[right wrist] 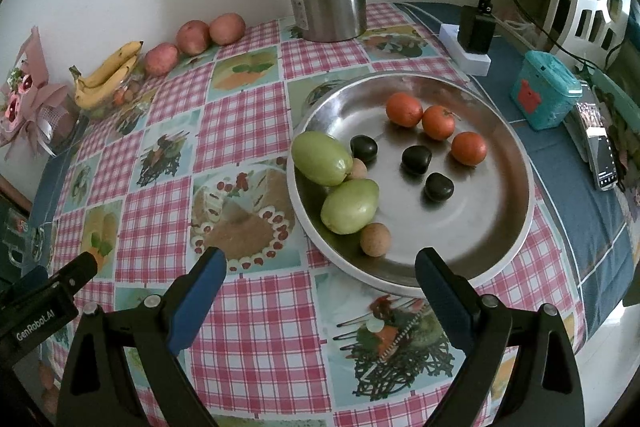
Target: Organize fruits
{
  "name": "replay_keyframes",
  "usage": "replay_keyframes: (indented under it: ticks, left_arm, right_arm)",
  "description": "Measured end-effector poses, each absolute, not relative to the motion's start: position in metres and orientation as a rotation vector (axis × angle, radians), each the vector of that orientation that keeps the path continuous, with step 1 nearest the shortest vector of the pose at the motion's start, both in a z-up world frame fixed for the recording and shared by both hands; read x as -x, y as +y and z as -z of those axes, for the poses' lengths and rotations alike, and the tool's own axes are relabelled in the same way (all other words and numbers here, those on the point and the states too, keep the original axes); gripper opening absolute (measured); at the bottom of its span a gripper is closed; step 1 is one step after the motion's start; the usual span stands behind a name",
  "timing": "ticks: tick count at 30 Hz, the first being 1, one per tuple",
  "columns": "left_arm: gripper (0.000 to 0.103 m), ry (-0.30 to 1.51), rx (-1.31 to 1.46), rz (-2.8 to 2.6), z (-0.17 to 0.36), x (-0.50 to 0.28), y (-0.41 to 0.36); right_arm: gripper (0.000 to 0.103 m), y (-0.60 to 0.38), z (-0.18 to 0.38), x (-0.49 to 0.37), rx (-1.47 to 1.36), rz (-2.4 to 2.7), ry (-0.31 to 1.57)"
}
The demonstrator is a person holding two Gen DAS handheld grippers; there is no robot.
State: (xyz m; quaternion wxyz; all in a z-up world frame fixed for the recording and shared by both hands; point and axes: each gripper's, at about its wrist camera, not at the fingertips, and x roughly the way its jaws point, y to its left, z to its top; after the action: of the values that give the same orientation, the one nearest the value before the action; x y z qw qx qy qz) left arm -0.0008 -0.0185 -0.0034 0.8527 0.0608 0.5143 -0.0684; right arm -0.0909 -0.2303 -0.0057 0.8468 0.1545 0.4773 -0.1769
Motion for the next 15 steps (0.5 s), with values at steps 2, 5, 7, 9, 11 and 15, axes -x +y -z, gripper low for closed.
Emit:
replay_keyframes:
  ticks: [2,5,7,9,11,15]
  left_arm:
    - [0.103,1.083,-0.128,0.144,0.0033,0.0007,-0.0186]
    - [0.103,1.083,-0.129,0.143,0.0034,0.0006,-0.0186]
    - [0.103,1.084,-0.13,0.142,0.0036,0.0006,-0.0187]
    - [0.103,1.084,-0.13,0.141,0.0039,0.0007,-0.019]
    - [0.103,1.085,-0.13,0.139,0.0041,0.0005,-0.0188]
    - [0.103,1.085,-0.131,0.141,0.0041,0.0003,-0.0185]
  right_arm:
    - [0.096,-0.23,0.0057,0.091,-0.326,0.374,1.008]
    - [0.096,-0.2289,0.0057,0.0909,-0.325,0.372,1.008]
    - [0.096,-0.2291,0.0061,0.0907,-0.325,0.372,1.01]
    - [0.096,-0.2289,0.0064,0.0903,-0.324,0.371,1.012]
    - [0.096,-0.229,0.0064,0.0901,-0.324,0.371,1.013]
    - [0.096,-0.2289,0.0063,0.0899,-0.324,0.372,1.012]
